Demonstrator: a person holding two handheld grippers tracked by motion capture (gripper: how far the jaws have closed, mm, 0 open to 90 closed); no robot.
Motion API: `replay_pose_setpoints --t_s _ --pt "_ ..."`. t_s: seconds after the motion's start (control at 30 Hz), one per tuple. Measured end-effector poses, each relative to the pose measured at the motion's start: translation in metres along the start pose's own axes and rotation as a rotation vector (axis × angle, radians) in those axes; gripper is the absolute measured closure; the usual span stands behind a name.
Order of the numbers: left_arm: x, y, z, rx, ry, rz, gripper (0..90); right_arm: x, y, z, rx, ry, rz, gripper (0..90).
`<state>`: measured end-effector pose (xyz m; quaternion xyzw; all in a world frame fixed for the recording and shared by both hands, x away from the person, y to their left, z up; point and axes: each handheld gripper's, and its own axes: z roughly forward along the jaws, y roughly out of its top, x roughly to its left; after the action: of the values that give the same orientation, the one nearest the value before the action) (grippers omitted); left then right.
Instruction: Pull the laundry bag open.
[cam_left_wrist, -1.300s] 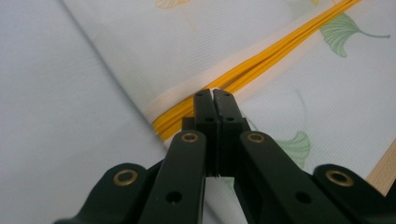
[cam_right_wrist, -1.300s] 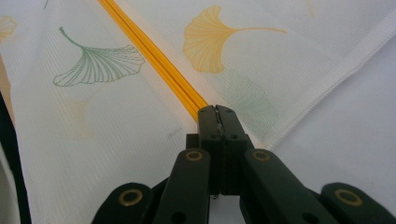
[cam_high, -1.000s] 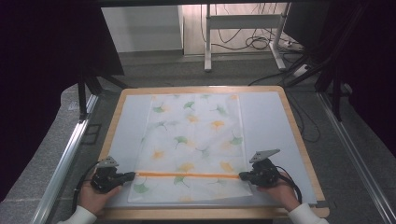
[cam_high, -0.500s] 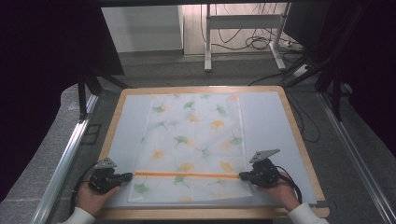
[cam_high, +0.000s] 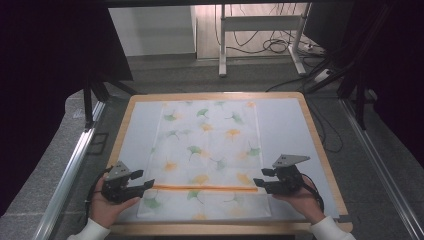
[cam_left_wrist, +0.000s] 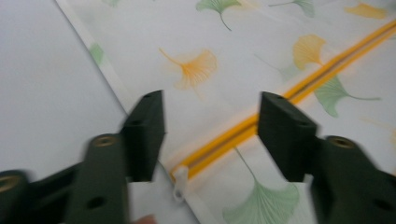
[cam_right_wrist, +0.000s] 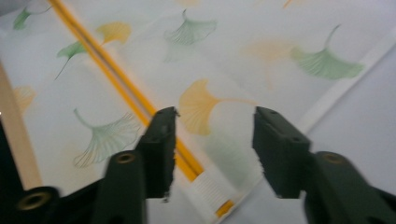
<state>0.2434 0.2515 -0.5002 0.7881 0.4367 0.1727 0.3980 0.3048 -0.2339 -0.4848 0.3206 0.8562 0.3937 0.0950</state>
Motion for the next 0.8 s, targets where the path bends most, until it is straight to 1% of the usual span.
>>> replay_pose_setpoints --t_s 0.07,0.13,0.23,0.37,0.5,0.53,0.7,0.8 --pt "-0.001 0.007 0.001 -0.017 0.012 0.004 30.3 -0.002 -0.001 -0.001 -0.011 -0.005 -0.002 41.1" --pt "0.001 0.014 0.003 -0.019 0.009 -0.002 27.5 -0.006 -0.003 -0.002 -0.022 -0.015 0.001 38.5" --pt "0.004 0.02 0.005 -0.034 0.006 -0.014 25.6 -0.012 -0.004 -0.005 -0.047 -0.036 0.014 37.5" --pt "0.008 0.021 0.008 -0.052 0.006 -0.041 24.6 -0.019 -0.005 -0.01 -0.073 -0.07 0.035 36.7" --pt "0.01 0.02 0.007 -0.056 0.01 -0.041 24.3 -0.024 -0.005 -0.012 -0.082 -0.089 0.048 36.2" --pt "0.012 0.02 0.006 -0.058 0.01 -0.043 24.3 -0.025 -0.005 -0.012 -0.083 -0.095 0.045 36.1" --pt "0.016 0.018 0.003 -0.068 0.015 -0.056 24.1 -0.027 -0.006 -0.013 -0.083 -0.104 0.051 35.7" --pt "0.016 0.018 0.003 -0.065 0.013 -0.053 24.0 -0.026 -0.007 -0.014 -0.084 -0.106 0.05 35.5"
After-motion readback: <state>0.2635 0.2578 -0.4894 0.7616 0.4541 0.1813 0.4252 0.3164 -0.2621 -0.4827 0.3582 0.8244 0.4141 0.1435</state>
